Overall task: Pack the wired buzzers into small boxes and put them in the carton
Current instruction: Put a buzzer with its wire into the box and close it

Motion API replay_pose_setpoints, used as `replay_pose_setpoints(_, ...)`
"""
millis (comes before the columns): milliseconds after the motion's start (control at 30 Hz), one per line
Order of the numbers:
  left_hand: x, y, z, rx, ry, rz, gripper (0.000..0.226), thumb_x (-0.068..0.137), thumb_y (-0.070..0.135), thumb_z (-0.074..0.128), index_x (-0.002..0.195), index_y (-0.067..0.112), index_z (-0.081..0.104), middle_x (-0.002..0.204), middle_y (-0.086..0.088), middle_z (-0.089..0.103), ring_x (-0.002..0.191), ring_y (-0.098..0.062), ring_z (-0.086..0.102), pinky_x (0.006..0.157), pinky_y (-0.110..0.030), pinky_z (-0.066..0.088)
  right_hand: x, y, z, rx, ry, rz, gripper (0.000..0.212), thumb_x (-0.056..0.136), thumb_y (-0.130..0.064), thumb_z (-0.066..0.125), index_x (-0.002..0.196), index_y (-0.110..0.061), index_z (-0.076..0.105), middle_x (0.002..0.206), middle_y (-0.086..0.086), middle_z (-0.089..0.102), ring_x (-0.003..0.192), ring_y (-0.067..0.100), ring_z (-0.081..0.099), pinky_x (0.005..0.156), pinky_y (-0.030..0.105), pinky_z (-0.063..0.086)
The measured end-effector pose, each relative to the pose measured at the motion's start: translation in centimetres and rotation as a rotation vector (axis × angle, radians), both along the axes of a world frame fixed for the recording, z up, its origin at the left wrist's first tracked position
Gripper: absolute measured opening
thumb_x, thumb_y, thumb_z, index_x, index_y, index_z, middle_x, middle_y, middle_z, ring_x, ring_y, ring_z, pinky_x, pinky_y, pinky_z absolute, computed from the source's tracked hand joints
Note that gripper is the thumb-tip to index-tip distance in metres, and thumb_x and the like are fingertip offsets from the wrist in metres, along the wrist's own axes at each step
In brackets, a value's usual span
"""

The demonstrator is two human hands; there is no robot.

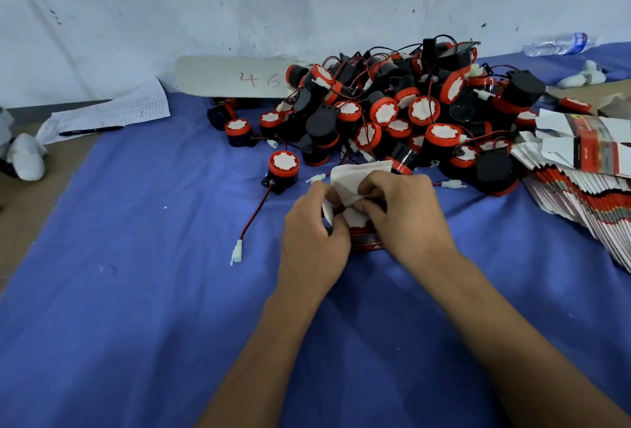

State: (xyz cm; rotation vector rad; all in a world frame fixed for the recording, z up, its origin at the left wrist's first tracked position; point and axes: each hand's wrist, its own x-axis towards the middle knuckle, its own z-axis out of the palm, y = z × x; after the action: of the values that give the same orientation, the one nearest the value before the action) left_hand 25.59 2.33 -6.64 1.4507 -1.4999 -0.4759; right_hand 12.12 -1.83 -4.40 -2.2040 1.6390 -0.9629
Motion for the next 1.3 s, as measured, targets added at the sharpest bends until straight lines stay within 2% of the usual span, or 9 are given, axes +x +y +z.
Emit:
replay_pose_setpoints(100,-0.2,0.0,0.1,0.014,-0.077,0.025,0.038,0.083,0.021,0.041,0.114,0.016,0.064,0.097,-0.003,0.067,0.087,-0.025,0.062,0.076,-0.049,0.053,-0.3,0.3,0.1,-0.046,0.011,0.006,0.016,0.093,-0.004,0.069,0.106,-0.010,0.076,0.103,0.005,0.074,0.095,0.018,0.069,0.085,0.031,0.058)
replay_pose_setpoints(200,-0.4,0.1,-0.1,-0.014,-0.170,0.059,0.020,0.090,0.016,0.046,0.101,0.013,0.063,0.090,-0.003,0.062,0.080,-0.022,0.056,0.072,-0.048,0.050,-0.3,0.3,0.1,-0.057,0.068,-0.018,0.017,0.094,-0.006,0.068,0.108,-0.010,0.077,0.106,0.004,0.072,0.095,0.018,0.067,0.085,0.031,0.056)
replay_pose_setpoints(300,-0.1,-0.1,-0.3,-0.016,-0.232,0.079,0.011,0.094,0.010,0.059,0.102,0.013,0.065,0.090,0.000,0.062,0.080,-0.019,0.056,0.074,-0.045,0.050,-0.1,0.4,-0.1,-0.054,0.076,-0.044,0.016,0.095,-0.008,0.065,0.106,-0.011,0.077,0.102,0.004,0.073,0.092,0.020,0.067,0.083,0.034,0.057)
replay_pose_setpoints(467,-0.1,-0.2,-0.4,-0.030,-0.254,0.091,0.010,0.095,0.013,0.060,0.103,0.012,0.067,0.092,-0.002,0.067,0.084,-0.021,0.060,0.078,-0.045,0.051,0.0,0.4,-0.3,-0.051,0.065,-0.056,0.012,0.099,-0.021,0.063,0.107,-0.015,0.069,0.094,0.006,0.075,0.086,0.023,0.069,0.075,0.043,0.058)
replay_pose_setpoints(633,-0.2,-0.3,-0.7,-0.055,-0.255,0.108,0.008,0.094,0.014,0.062,0.098,0.010,0.068,0.090,-0.001,0.067,0.082,-0.019,0.059,0.073,-0.038,0.049,0.1,0.4,-0.6,-0.043,0.090,0.019,0.024,0.091,-0.026,0.073,0.112,-0.019,0.064,0.102,-0.002,0.075,0.095,0.021,0.068,0.081,0.042,0.056)
replay_pose_setpoints(733,-0.4,-0.3,-0.8,-0.073,-0.264,0.133,0.004,0.094,0.013,0.064,0.095,0.010,0.065,0.089,0.001,0.062,0.077,-0.015,0.053,0.066,-0.020,0.041,-0.2,0.3,-0.6,-0.005,-0.001,0.036,0.029,0.086,-0.024,0.080,0.109,-0.021,0.063,0.097,-0.010,0.074,0.090,0.013,0.069,0.079,0.038,0.058)
replay_pose_setpoints(900,-0.9,-0.3,-0.8,-0.074,-0.264,0.221,0.005,0.094,0.009,0.063,0.089,0.008,0.064,0.087,0.001,0.058,0.070,-0.010,0.043,0.067,-0.011,0.038,-0.5,0.2,-0.6,0.049,-0.098,0.093,0.033,0.081,-0.020,0.084,0.105,-0.025,0.061,0.086,-0.018,0.067,0.082,0.004,0.066,0.074,0.029,0.057)
replay_pose_setpoints(1100,-1.1,0.0,-0.6,-0.069,-0.239,0.272,0.008,0.090,0.011,0.068,0.088,0.016,0.061,0.080,0.008,0.056,0.067,-0.010,0.045,0.065,-0.027,0.030,-0.6,0.2,-0.9,0.028,-0.086,0.109,0.025,0.090,-0.010,0.074,0.110,-0.025,0.077,0.098,-0.012,0.077,0.091,0.001,0.069,0.084,0.014,0.054)
replay_pose_setpoints(1300,-0.7,0.1,-0.6,-0.089,-0.274,0.247,0.005,0.091,0.010,0.068,0.087,0.012,0.068,0.081,0.001,0.063,0.072,-0.016,0.052,0.070,-0.032,0.038,0.5,0.5,-0.7,-0.029,0.003,-0.029,0.016,0.097,-0.020,0.066,0.110,-0.019,0.076,0.101,-0.001,0.078,0.095,0.020,0.071,0.083,0.040,0.057)
